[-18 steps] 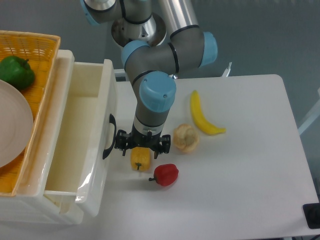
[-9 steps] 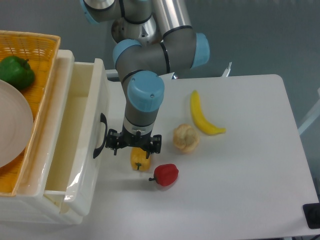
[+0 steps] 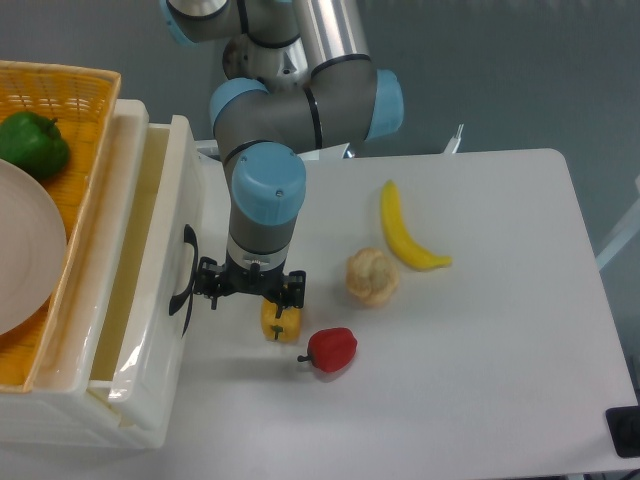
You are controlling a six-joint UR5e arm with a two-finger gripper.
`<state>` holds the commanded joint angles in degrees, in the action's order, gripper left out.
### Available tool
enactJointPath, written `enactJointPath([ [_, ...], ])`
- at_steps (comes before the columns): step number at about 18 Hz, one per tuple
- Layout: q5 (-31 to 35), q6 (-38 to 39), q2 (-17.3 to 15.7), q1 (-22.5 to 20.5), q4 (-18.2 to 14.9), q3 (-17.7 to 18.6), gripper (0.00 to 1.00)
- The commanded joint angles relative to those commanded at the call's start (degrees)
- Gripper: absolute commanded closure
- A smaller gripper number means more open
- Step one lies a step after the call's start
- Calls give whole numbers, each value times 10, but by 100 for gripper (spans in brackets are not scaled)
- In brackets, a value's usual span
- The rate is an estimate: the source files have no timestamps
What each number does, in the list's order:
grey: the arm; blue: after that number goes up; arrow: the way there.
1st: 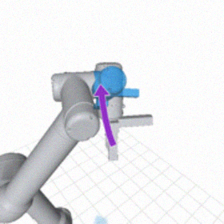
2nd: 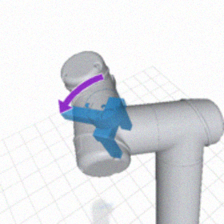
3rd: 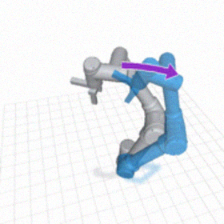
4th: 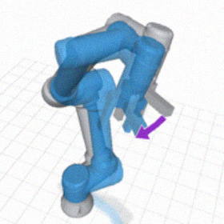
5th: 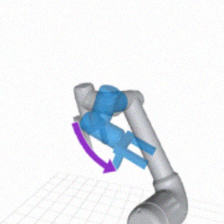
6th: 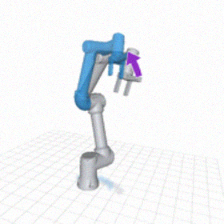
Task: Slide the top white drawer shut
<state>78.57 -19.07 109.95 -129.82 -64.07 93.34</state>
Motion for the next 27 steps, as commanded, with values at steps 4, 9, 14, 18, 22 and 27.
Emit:
enactJointPath([
  [4,-1,0,1,5,0,0,0],
  [9,-1,0,1,12,0,-1,0],
  [14,-2,0,2,13,1,-1,0],
  [18,-2,0,2,13,1,-1,0],
  [22,-3,0,2,13,1,-1,0],
  [27,-4,11,3,13,1,-1,0],
])
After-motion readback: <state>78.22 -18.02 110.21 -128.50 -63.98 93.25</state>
